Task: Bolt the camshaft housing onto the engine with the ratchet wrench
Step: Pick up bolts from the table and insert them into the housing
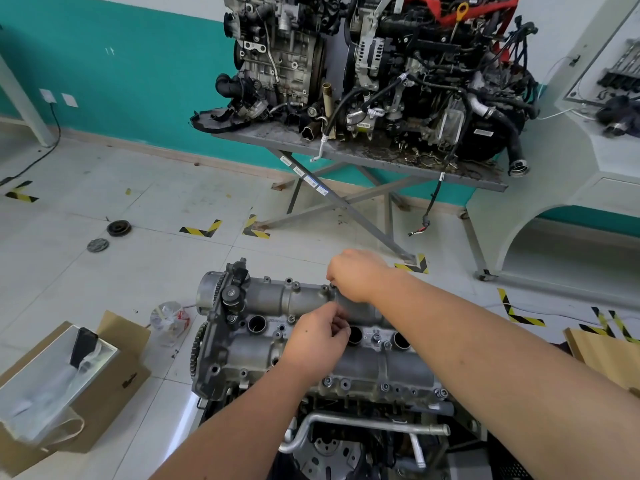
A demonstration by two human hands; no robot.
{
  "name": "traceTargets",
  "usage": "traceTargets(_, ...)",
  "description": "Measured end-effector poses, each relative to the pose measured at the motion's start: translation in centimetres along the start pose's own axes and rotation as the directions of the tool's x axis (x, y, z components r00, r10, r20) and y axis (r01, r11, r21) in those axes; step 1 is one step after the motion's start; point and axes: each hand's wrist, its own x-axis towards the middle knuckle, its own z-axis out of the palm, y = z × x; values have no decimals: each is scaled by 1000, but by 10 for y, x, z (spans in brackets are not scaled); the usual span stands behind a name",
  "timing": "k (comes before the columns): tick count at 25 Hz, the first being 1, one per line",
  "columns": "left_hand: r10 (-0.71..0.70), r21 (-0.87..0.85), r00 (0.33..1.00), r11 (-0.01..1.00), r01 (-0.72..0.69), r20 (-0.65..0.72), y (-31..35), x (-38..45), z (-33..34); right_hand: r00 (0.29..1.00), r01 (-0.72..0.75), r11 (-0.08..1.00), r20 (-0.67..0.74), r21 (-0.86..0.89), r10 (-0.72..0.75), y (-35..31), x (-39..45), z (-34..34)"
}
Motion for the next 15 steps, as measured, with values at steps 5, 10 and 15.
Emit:
traceTargets(5,5,-4,1000,1000,-5,-7,0,0,-1,999,-11,997,-36,-73,9,0,0,6)
traceTargets(10,8,-4,1000,1000,-8,-20,0,0,-1,995,-32,985,-94,-172,16,-2,0,15)
traceTargets(15,22,31,1000,999,-22,-6,2,-4,0,995,-74,988,-73,-137,64,-5,-6,21)
